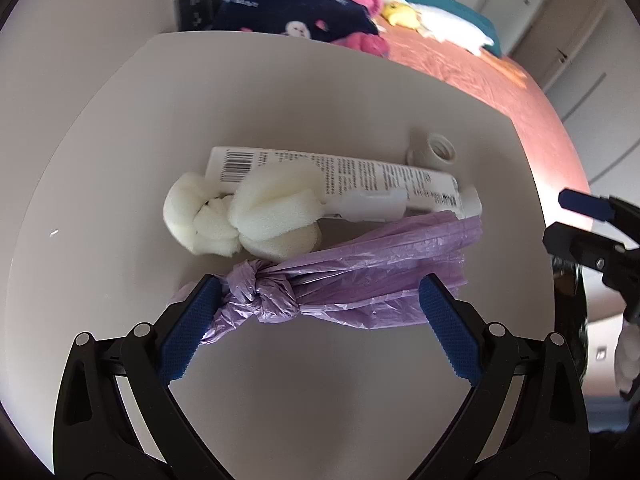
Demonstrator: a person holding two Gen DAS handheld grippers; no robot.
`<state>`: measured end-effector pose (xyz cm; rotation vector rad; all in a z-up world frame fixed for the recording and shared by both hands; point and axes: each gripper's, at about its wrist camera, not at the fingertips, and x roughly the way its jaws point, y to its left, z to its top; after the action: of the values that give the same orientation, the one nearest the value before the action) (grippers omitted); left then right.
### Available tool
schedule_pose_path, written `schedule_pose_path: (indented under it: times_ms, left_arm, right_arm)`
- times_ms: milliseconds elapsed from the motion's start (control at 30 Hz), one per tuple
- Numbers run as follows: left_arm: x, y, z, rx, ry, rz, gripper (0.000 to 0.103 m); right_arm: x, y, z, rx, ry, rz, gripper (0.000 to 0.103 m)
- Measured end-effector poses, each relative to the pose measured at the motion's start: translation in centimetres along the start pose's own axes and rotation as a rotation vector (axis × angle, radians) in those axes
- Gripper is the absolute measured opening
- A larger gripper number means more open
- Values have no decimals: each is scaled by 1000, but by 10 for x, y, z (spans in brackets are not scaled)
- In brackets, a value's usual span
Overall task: Collect trash
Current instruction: 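Grasp the knotted purple bag with the left tool while the right tool grasps the small cup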
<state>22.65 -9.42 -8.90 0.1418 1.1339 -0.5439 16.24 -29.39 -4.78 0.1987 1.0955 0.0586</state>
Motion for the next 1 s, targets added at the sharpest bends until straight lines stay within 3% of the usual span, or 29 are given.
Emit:
schedule_pose_path:
  times_ms: [167, 233, 400, 567, 1000]
  left_arm:
    - [-5, 8, -1, -19, -55, 89, 34]
    - [-8, 19, -2, -66, -66, 64, 24]
    - [-14, 31, -10, -140, -91, 25, 21]
    - [-21, 31, -21, -150, -97, 12, 21]
    - [-47, 38, -30, -169, -133, -17, 21]
  right_arm:
    - [7, 3, 9, -3, -5, -1, 90]
    - [10, 5, 12, -11, -9, -7, 90]
    - [17, 12, 18, -31, -18, -11, 88]
    - [28, 15, 27, -40, -18, -1, 77]
    - [55, 24, 51, -27, -5, -11, 66]
